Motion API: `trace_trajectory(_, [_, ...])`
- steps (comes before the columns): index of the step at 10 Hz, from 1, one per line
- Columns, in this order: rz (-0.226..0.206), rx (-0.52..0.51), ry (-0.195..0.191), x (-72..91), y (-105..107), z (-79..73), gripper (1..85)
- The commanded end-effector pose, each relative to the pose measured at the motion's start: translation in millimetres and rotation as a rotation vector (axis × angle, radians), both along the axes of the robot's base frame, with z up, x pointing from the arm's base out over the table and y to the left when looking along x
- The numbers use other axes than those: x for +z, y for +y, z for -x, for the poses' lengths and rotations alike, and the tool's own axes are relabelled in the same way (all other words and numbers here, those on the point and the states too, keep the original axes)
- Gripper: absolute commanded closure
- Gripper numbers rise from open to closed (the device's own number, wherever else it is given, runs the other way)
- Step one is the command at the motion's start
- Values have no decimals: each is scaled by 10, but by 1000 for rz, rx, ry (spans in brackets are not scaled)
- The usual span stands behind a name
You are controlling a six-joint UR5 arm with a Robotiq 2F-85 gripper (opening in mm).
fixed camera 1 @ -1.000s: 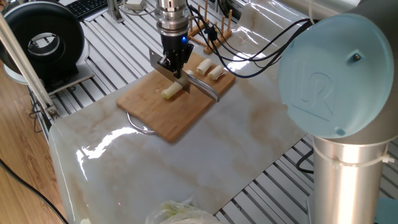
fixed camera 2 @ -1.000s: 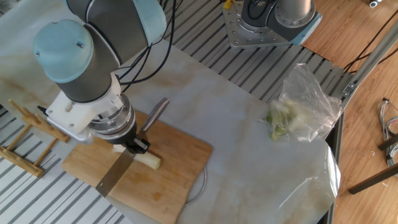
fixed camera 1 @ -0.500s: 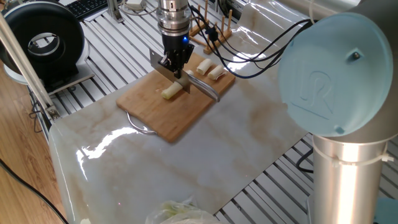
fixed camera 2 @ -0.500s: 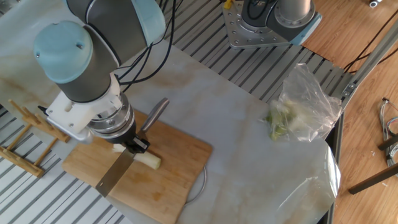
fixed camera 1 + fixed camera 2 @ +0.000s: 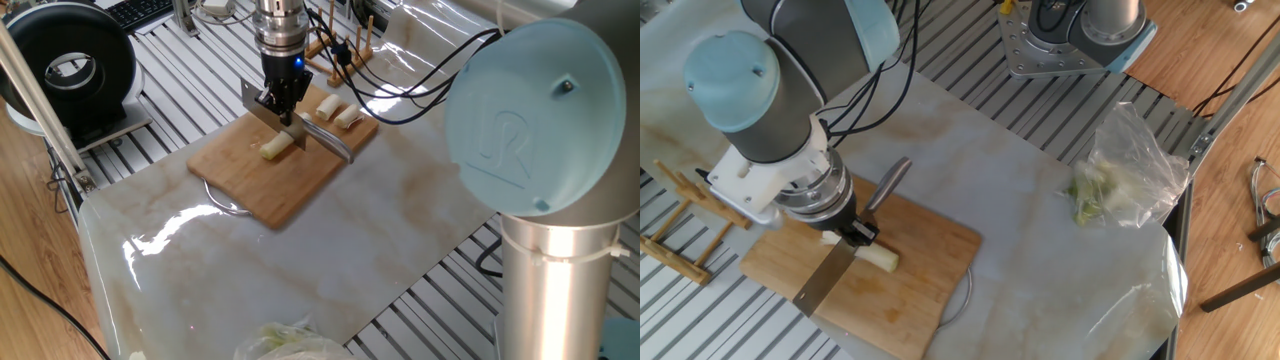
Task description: Chop the scallions
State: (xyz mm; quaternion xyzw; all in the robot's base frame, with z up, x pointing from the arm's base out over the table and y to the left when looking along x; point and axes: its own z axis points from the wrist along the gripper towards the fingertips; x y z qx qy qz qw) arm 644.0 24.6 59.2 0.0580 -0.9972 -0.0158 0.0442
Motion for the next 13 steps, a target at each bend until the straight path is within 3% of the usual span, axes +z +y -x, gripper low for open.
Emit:
trace_trajectory(1, [-12, -9, -1, 24, 27, -17, 843])
trace_trajectory(3, [15, -20, -44, -78, 62, -76, 843])
trace_trajectory(6, [-29, -8, -20, 47, 61, -72, 843])
trace_trajectory(8, [-28, -8, -21, 44, 55, -77, 843])
trace_trajectory(10, [5, -19, -52, -67, 68, -102, 843])
trace_trajectory(13, [-29, -10, -19, 36, 61, -71, 843])
